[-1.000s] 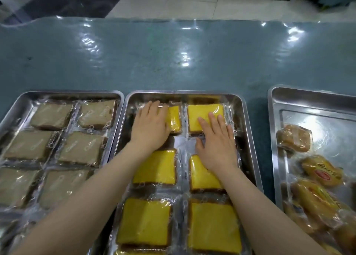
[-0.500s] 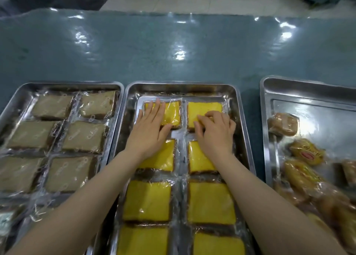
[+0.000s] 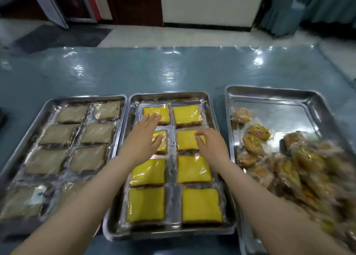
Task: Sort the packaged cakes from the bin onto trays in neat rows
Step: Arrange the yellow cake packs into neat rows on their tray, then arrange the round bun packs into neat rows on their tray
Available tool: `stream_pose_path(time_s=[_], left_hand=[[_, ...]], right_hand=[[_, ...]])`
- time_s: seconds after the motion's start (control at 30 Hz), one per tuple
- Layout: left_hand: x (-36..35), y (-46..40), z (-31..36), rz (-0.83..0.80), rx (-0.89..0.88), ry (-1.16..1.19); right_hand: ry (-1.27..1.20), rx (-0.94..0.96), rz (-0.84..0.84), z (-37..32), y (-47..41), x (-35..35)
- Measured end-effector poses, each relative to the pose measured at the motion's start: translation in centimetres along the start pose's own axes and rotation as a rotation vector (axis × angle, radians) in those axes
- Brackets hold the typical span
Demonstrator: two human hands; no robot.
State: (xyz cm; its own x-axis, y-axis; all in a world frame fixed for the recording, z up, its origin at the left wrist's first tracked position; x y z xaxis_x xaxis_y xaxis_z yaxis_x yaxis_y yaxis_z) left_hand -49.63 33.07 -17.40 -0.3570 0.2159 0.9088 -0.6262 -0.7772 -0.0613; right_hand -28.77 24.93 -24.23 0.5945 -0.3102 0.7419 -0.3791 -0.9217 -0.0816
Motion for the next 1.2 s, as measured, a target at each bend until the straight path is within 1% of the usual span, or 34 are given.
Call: stream_pose_path(time_s=[0.1, 0.17, 0.3, 0.43, 0.5, 0.57, 0.63, 0.7, 0.77, 0.83, 0.93, 1.0, 1.03, 1.13, 1.17, 1.2], left_hand=[[0.9, 1.7, 2.1, 0.03, -0.051, 0.038], [1.1, 2.8, 3.2, 0.042, -0.073, 0.074], [0.7, 4.7, 4.8, 0.044, -0.112, 0.221], [-0.9, 6.0, 7.5, 0.048, -0.055, 0.419], [-2.1, 6.9, 9.5, 0.029, -0.039, 0.501], [-3.3, 7.8, 11.4, -0.006, -0.05, 0.536], [-4.2, 8.6, 12.7, -0.021, -0.055, 0.514], [-5.4, 9.4, 13.8, -0.044, -0.038, 0.514], [-6.9, 10.2, 15.1, -0.073, -0.003, 0.558], [-8.8, 10.8, 17.0, -0.091, 0.014, 0.539], [-12.1, 11.4, 20.7, -0.107, -0.024, 0.46], [-14.7, 11.5, 23.0, -0.155, -0.035, 0.438], [-16.2, 11.4, 23.8, -0.196, -0.031, 0.376], [-19.9, 11.0, 24.8, -0.275, 0.01, 0.011], [-20.7, 11.0, 25.0, -0.281, 0.032, -0.051], [-21.3, 10.9, 25.1, -0.283, 0.057, -0.065]], right_hand=[[-0.065, -0.044, 0.015, 0.2, 3.1, 2.1], [-0.079, -0.067, 0.071, -0.1, 5.3, 3.9], [-0.081, -0.137, 0.189, 0.2, 10.6, 7.1], [0.061, -0.186, 0.296, 2.6, 16.4, 9.5], [0.146, -0.25, 0.357, 4.4, 18.9, 10.8], [0.207, -0.318, 0.38, 6.6, 21.1, 12.0], [0.225, -0.4, 0.372, 9.1, 22.9, 13.3], [0.229, -0.447, 0.348, 11.5, 24.4, 14.5], [0.279, -0.424, 0.285, 13.4, 25.1, 15.9], [0.372, -0.319, 0.177, 15.0, 25.3, 16.9], [0.492, -0.081, -0.031, 16.9, 25.1, 17.2], [0.55, 0.004, -0.147, 18.0, 24.4, 16.6], [0.575, 0.024, -0.192, 18.6, 23.9, 16.3], [0.61, 0.05, -0.254, 20.4, 22.1, 15.5], [0.618, 0.061, -0.258, 20.8, 21.6, 15.3], [0.621, 0.074, -0.258, 21.2, 21.1, 15.3]])
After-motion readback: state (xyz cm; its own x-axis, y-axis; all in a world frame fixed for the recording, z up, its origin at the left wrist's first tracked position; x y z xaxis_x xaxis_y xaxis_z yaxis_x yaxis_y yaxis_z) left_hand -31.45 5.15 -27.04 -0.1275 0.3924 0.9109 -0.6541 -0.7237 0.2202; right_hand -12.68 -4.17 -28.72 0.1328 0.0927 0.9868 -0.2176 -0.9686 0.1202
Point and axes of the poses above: each hand's wrist, its own y-axis away from the middle knuckle, its own x-axis out of the back of the hand, z = x × y, the point moved 3 cm from there along -y, towards the middle knuckle, and after that the axes turned 2 degrees about z, right-handed, at the moved point
